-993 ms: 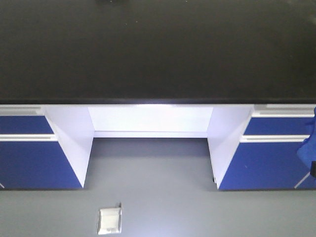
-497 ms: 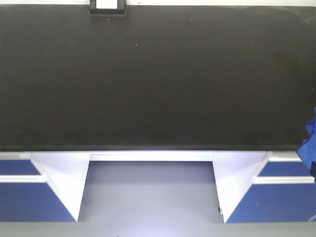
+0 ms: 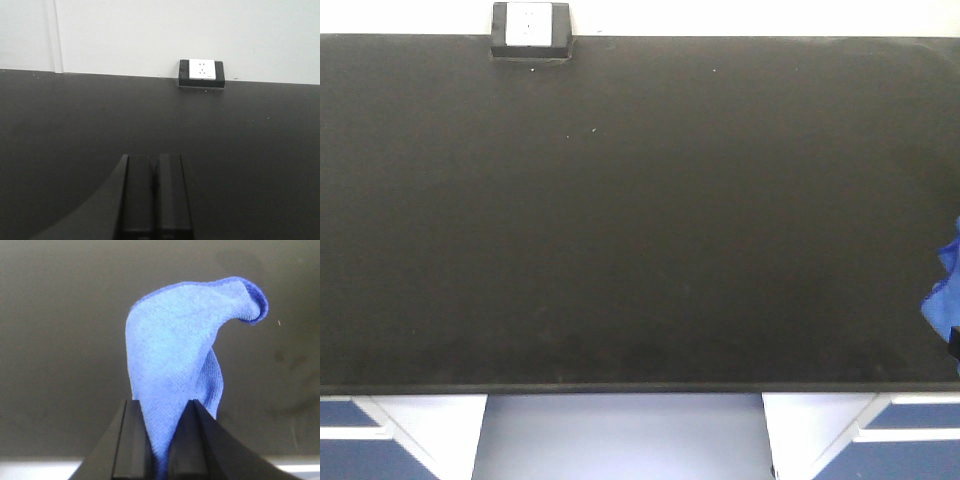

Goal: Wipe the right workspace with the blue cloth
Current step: 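Drive the base up to the black counter holding the cloth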

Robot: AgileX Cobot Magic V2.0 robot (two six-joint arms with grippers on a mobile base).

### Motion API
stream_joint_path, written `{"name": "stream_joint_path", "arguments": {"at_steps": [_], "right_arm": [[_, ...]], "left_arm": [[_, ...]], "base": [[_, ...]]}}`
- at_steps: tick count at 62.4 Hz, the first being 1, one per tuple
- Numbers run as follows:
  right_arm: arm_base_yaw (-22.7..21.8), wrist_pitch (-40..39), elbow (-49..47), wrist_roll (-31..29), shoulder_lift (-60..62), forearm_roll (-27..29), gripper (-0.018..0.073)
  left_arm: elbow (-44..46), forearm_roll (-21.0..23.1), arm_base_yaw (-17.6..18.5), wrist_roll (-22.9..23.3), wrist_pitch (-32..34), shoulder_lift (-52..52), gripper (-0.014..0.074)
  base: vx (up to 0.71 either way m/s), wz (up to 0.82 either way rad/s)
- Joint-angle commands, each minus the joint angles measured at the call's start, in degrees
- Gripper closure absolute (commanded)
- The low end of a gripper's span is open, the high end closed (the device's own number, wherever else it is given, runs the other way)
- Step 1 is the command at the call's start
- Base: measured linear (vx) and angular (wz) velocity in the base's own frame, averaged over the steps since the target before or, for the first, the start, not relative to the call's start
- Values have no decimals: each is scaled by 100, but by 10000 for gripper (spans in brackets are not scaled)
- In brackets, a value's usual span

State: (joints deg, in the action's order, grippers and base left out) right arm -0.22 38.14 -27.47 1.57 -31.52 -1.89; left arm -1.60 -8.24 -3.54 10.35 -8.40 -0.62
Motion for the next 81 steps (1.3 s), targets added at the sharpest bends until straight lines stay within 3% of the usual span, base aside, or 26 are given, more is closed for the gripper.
{"name": "stream_joint_path", "arguments": {"at_steps": [1, 67, 81], "right_arm": [[-19, -401, -165, -70, -20, -28, 559], [-19, -411, -165, -70, -20, -21, 559], [-19, -790, -165, -40, -20, 189, 559]], "left_arm": [[-175, -5, 20, 49, 464, -83, 602], [-175, -5, 20, 49, 464, -83, 602], [-175, -5, 20, 49, 464, -83, 602]], "base": [[15, 0], [6, 0], [0, 0]]}}
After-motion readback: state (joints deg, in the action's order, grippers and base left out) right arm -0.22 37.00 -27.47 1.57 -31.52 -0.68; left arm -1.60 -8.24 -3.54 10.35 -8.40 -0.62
